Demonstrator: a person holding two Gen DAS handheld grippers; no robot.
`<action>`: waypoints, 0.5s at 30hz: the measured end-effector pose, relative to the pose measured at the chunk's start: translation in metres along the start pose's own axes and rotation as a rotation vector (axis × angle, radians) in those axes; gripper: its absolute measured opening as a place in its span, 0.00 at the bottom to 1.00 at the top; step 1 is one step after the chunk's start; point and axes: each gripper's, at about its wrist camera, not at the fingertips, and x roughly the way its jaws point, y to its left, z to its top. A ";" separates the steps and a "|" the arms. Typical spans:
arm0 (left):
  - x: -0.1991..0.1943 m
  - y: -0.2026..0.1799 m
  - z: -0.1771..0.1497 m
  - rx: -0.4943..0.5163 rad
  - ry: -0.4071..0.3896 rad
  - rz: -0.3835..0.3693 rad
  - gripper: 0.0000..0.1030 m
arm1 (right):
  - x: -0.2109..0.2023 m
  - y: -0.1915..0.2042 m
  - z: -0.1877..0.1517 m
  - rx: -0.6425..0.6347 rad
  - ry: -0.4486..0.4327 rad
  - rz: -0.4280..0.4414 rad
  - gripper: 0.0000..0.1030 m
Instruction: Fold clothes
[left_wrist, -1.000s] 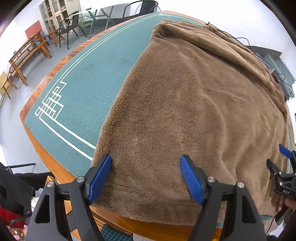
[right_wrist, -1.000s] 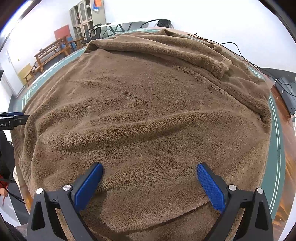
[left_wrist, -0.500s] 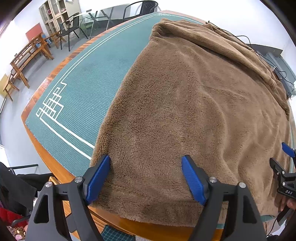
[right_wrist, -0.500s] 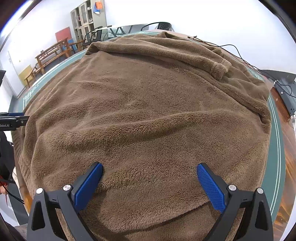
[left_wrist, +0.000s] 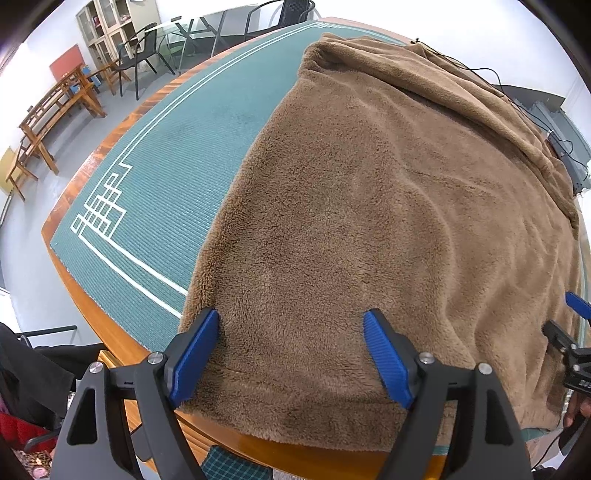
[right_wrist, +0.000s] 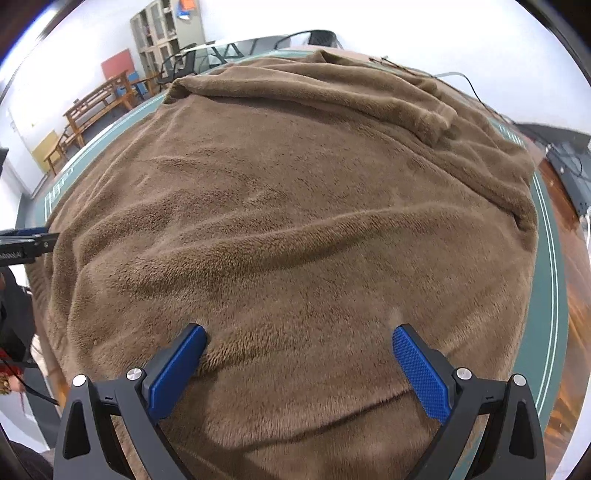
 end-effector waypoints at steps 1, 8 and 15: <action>-0.001 -0.001 0.000 -0.001 -0.002 0.002 0.81 | -0.005 -0.002 -0.002 0.015 -0.004 0.010 0.99; -0.012 0.000 -0.005 -0.027 -0.038 -0.007 0.81 | -0.012 -0.005 -0.021 -0.038 0.040 -0.005 0.99; -0.029 0.020 -0.007 -0.062 -0.093 -0.016 0.81 | -0.018 -0.013 -0.034 -0.013 0.052 0.012 0.99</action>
